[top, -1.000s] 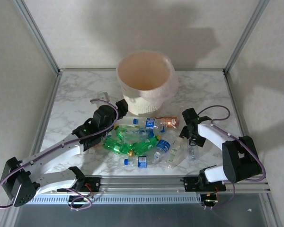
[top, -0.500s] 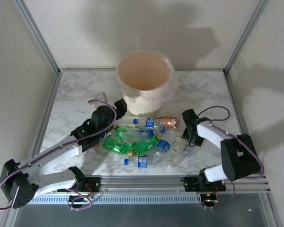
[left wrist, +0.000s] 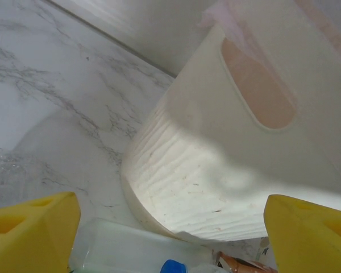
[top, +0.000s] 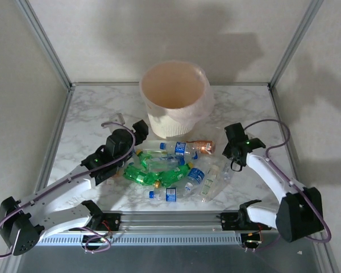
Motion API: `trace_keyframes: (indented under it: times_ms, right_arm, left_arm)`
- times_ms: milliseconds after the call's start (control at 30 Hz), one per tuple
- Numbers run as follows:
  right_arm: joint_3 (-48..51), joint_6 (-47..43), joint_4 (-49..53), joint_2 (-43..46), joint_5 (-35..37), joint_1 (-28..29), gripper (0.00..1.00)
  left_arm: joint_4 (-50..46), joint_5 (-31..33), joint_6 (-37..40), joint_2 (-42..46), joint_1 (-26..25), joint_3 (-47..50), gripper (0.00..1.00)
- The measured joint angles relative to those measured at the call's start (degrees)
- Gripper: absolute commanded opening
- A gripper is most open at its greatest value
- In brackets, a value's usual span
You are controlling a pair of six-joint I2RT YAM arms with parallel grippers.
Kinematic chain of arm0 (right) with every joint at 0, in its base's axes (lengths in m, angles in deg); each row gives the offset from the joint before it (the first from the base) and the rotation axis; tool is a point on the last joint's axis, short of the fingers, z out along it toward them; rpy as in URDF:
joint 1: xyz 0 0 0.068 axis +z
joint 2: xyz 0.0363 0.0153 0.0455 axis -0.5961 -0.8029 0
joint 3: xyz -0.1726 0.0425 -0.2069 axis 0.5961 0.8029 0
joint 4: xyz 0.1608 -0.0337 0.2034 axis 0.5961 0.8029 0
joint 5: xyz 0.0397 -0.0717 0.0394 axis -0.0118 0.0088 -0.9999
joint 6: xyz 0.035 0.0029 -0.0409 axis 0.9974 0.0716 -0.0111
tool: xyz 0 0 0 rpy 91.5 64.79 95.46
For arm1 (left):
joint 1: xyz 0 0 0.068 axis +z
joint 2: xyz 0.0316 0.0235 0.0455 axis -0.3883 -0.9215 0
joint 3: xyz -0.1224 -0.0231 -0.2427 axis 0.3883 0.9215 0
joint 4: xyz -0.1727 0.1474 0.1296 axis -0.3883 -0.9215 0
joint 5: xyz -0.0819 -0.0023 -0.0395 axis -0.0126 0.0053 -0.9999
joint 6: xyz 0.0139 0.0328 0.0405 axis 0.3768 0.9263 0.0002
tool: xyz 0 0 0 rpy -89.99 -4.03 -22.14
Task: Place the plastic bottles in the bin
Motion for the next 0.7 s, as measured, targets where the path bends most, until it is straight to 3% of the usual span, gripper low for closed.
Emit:
trace_keyframes:
  times_ms: [300, 467, 700]
  right_arm:
    - [-31.26, -6.23, -1.84, -0.72, -3.69, 0.09, 0.49]
    - [-46.45, -8.37, -10.03, -8.22, -9.31, 1.38, 0.50]
    - [-58.16, -9.27, -18.29, -21.49, -12.74, 4.46, 0.51]
  left_arm:
    - [-1.53, 1.16, -1.07, 4.63, 1.14, 0.63, 0.85]
    - [-2.01, 1.53, -1.53, 5.53, 1.95, 0.72, 0.85]
    - [-3.28, 1.46, -2.89, 5.42, 3.43, 1.16, 0.85]
